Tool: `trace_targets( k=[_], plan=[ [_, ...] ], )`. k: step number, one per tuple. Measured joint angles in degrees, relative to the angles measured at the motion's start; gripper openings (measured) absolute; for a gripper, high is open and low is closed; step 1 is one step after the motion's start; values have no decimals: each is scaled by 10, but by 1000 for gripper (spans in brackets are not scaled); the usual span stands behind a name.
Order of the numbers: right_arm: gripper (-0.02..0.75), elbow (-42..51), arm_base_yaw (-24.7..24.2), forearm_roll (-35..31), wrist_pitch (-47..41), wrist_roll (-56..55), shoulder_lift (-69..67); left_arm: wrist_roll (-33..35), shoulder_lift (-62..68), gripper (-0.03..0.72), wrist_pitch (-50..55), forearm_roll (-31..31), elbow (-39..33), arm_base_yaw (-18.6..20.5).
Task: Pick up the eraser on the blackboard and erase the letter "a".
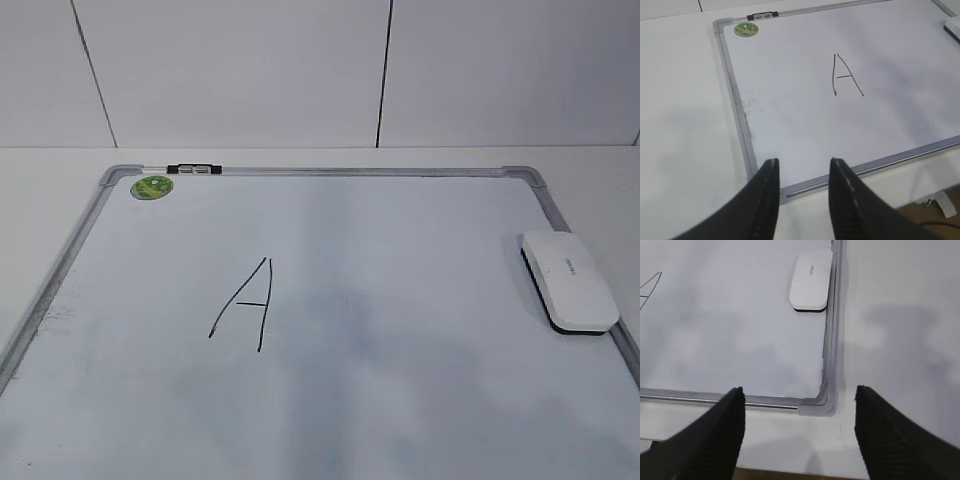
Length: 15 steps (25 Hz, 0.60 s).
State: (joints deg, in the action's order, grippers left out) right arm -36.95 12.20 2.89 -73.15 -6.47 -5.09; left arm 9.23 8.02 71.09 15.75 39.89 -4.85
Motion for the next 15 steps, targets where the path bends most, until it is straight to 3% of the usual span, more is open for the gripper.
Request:
trace_targets(
  k=[15],
  plan=[
    [547, 60, 0, 38, 16, 1, 44, 0, -25, 253, -23, -38, -89, 0]
  ],
)
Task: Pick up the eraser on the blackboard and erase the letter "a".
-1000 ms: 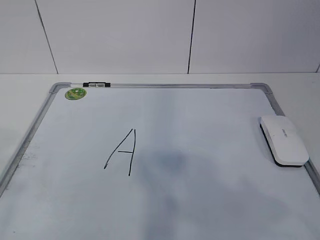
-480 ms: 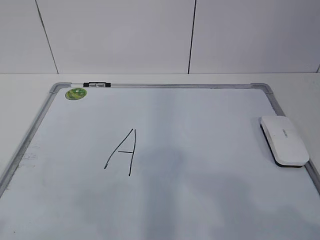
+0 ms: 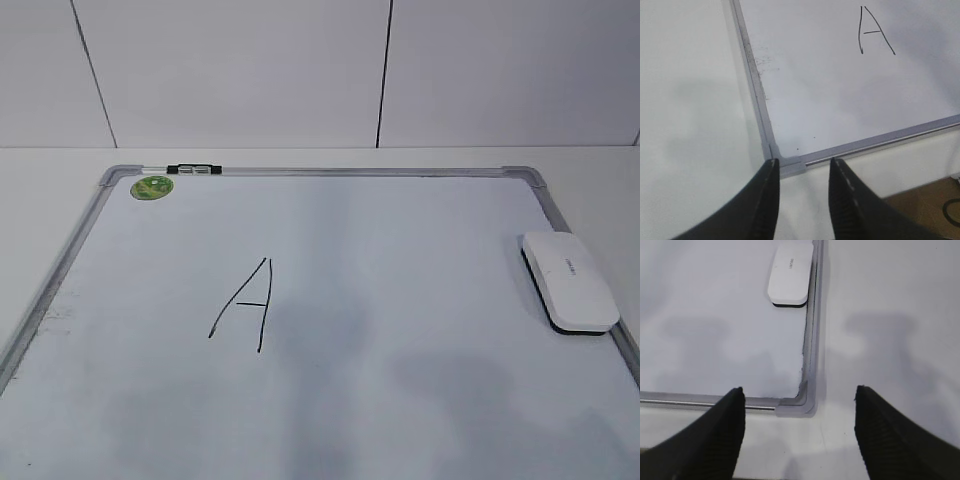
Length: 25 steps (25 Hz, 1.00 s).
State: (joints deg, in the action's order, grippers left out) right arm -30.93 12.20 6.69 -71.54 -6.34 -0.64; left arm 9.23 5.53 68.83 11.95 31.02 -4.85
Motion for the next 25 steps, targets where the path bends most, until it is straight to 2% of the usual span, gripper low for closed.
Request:
trace_targets(
  k=[7, 25],
  plan=[
    [547, 19, 0, 13, 46, 0, 0, 0, 0, 253, -43, -46, -18, 0],
    [547, 22, 0, 16, 51, 1, 0, 0, 0, 253, -53, -50, -18, 0]
  ],
)
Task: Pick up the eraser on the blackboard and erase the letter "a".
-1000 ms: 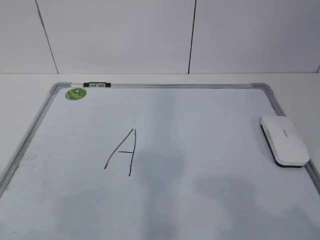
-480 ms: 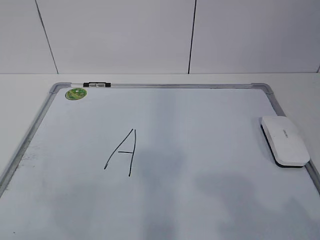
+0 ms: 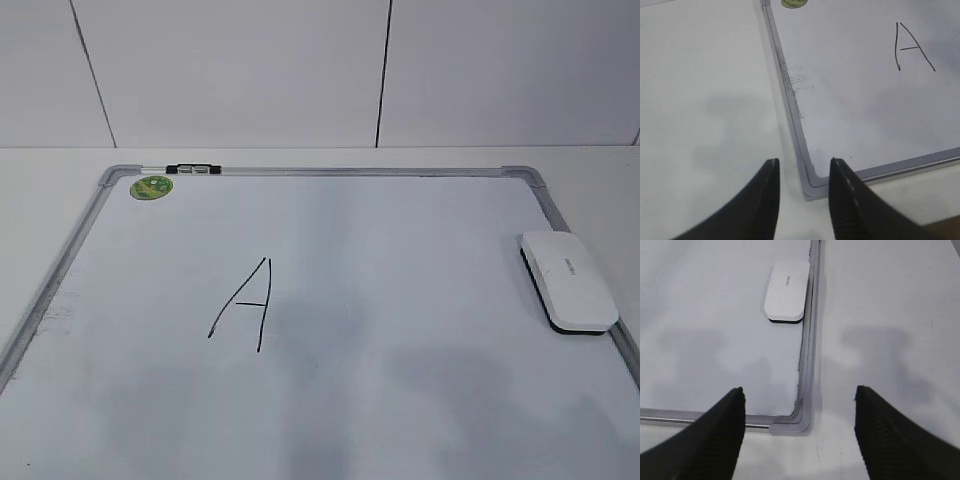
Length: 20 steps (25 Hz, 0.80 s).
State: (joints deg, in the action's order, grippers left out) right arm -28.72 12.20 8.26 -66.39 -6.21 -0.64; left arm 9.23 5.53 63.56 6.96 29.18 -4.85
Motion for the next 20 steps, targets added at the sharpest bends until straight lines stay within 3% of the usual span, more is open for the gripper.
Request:
trace_targets(
  k=[20],
  plan=[
    [547, 0, 0, 1, 2, 0, 16, 0, -50, 253, -1, -1, 0, 0]
  ],
)
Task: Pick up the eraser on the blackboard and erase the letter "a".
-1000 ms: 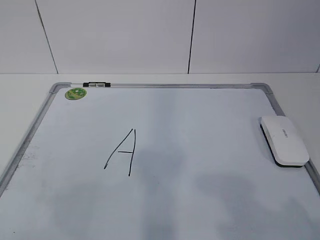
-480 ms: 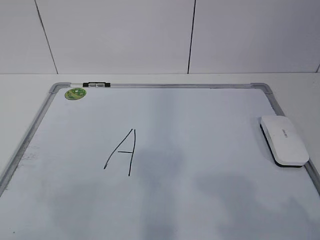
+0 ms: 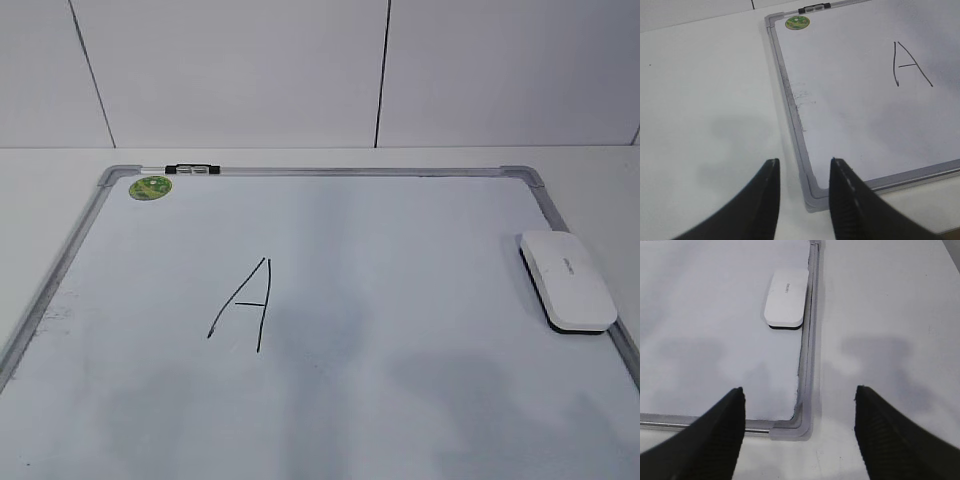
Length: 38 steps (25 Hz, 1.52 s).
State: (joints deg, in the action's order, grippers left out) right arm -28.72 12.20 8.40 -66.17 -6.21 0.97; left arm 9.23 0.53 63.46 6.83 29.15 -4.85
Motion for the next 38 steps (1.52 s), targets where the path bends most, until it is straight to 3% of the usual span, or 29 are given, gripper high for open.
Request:
trace_targets(
  k=[5, 13, 21, 38],
  plan=[
    [547, 0, -6, 0, 0, 0, 0, 0, 0, 253, 0, 0, 0, 0],
    [547, 0, -61, 0, 0, 0, 0, 0, 0, 253, 0, 0, 0, 0],
    [547, 0, -97, 1, 0, 0, 0, 0, 0, 253, 0, 0, 0, 45],
    [547, 0, -105, 1, 1, 0, 0, 0, 0, 247, 0, 0, 0, 52]
  ],
)
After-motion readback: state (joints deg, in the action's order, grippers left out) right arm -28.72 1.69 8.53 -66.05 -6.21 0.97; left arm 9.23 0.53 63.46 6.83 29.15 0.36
